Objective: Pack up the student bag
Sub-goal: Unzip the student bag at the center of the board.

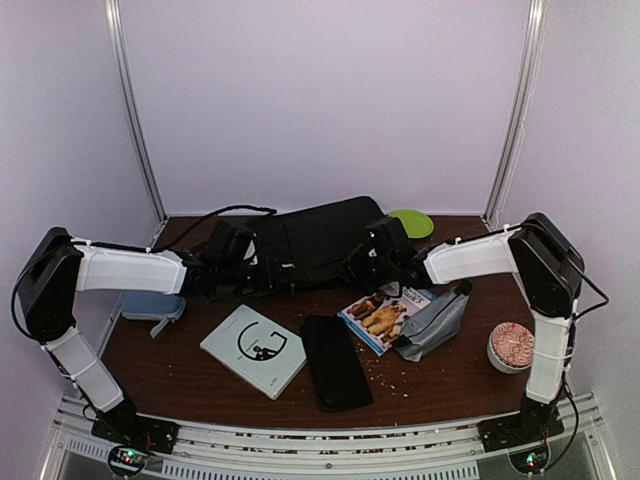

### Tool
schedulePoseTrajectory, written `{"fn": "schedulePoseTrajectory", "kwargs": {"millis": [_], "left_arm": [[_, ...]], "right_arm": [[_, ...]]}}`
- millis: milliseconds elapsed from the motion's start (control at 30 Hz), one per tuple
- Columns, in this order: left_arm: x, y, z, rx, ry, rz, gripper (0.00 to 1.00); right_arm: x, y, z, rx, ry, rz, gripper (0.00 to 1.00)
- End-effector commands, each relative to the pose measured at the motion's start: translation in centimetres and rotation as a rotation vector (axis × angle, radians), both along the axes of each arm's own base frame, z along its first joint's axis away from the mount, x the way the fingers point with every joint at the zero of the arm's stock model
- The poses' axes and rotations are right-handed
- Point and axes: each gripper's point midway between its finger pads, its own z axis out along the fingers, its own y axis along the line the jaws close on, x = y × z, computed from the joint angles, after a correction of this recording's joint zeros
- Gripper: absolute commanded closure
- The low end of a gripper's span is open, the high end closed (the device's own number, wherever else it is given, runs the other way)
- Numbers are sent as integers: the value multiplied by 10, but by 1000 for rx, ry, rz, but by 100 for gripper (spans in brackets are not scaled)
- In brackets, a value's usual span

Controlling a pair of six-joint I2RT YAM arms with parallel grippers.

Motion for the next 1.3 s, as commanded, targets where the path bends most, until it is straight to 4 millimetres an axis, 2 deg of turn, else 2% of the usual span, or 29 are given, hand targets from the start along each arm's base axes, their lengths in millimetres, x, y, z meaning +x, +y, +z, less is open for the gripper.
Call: {"fn": "schedulePoseTrajectory", "kwargs": {"millis": [0, 233, 733, 1267], "left_arm": [[2, -15, 24, -75, -92, -48, 38], [-1, -21, 17, -76, -95, -63, 40], [4, -18, 0, 16, -117, -91, 50], [16, -34, 4, 93, -175, -194, 58]], "right_arm": [[-7, 14, 68, 127, -103, 42, 100], [-13, 18, 79, 157, -107, 51, 100], [-15, 19, 88, 177, -117, 58, 100], [-18, 20, 95, 195, -121, 71, 100]]}}
